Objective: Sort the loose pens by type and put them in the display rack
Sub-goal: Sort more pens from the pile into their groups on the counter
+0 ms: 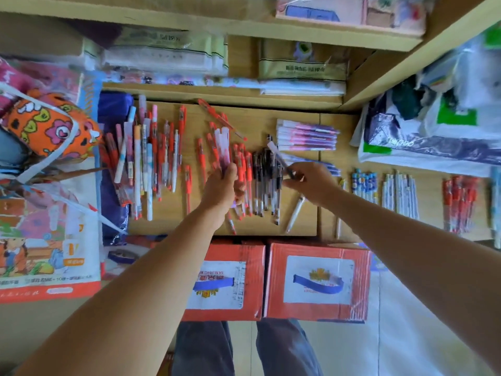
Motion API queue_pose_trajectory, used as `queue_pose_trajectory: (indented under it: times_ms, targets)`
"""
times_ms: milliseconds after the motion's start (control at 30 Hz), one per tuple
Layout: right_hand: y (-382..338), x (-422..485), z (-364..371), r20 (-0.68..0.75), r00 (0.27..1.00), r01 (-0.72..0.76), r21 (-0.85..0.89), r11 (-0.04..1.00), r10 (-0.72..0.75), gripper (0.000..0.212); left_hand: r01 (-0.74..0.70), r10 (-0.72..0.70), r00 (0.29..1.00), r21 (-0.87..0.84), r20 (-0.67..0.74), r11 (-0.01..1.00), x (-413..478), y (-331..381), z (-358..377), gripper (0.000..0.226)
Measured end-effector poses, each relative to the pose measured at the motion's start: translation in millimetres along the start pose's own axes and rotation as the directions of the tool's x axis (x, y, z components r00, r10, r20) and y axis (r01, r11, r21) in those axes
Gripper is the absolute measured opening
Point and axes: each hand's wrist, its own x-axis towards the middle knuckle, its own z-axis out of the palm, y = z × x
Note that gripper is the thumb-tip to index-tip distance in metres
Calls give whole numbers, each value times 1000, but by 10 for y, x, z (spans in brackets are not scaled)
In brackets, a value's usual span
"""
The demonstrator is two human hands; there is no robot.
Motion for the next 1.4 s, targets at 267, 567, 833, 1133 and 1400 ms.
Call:
queue_pose_trajectory:
  times_ms: [267, 567, 833, 1133, 1400]
  targets:
    - [530, 307, -564, -203, 977, -2, -325, 946, -67, 16, -79, 82, 995, 43, -55, 996, 33, 2, 501, 24]
    - [577, 703, -590, -176, 946, 144, -524, 840, -272, 23, -90, 95, 995, 99, -43, 991, 175, -73, 668, 25]
    - [617, 760, -503, -224, 953, 107, -381, 918, -204, 9, -26, 20, 999, 134, 39, 991, 210, -81, 617, 26]
    - [642, 728, -506, -222, 952, 109, -405, 908, -213, 12, -19, 3, 996, 179, 91, 984, 196, -40, 604, 26]
    - [643, 676, -486, -174, 956, 153, -386, 909, -235, 9, -23, 9, 997, 187, 76, 982, 173, -45, 629, 26]
